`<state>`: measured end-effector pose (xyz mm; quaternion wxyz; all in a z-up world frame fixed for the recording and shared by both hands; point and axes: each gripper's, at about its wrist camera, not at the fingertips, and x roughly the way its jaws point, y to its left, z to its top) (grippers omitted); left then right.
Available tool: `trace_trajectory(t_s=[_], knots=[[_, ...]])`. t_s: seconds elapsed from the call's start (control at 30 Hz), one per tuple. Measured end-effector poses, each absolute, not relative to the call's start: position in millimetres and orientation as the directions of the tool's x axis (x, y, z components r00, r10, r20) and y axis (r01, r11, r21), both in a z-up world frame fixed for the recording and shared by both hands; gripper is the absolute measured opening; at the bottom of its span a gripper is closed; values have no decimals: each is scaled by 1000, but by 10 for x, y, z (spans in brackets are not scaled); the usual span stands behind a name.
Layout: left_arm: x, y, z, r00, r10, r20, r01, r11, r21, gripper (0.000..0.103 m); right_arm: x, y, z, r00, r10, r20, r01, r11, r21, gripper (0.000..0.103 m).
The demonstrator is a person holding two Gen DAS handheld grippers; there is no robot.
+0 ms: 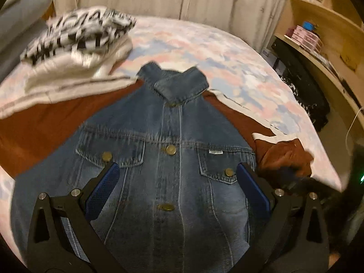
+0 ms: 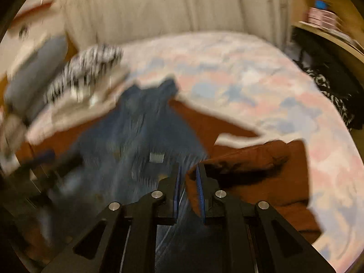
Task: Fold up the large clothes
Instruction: 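Carry the held sleeve across the jacket front toward the other sleeve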
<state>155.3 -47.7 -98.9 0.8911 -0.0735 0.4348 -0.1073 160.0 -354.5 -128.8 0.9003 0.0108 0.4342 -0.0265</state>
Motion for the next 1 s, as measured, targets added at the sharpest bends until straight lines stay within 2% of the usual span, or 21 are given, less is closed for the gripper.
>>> trace_trajectory(t_s=[0.03, 0.1, 0.2, 0.37, 0.5, 0.77, 1.0], knots=[[1565, -462, -1029, 592, -257, -763, 124, 965, -229, 102, 1598, -3475, -1397, 605, -39, -796, 43, 999, -16, 15], [1583, -450, -1098, 583, -258, -770, 123, 965, -231, 102, 1480, -3390, -1569, 589, -29, -807, 30, 999, -14, 31], [1589, -504, -1152, 568, -285, -772, 142, 958, -249, 102, 1180, -3408, -1647, 618, -5, -786, 40, 999, 26, 47], [1564, -701, -1114, 568, -321, -758, 208, 947, -245, 102, 850, -3559, -1355, 666, -12, -746, 80, 995, 54, 52], [1510, -945, -1034, 568, -347, -746, 293, 933, -211, 102, 391, -3853, -873, 686, -58, -725, 159, 985, 71, 60], [1388, -1661, -999, 520, -394, -758, 489, 865, -114, 102, -148, -4458, -708, 665, -170, -728, 362, 925, 114, 60], [1360, -2383, -1109, 504, -358, -786, 623, 781, 44, 102, -376, -4840, -657, 632, -238, -738, 479, 868, 130, 61]])
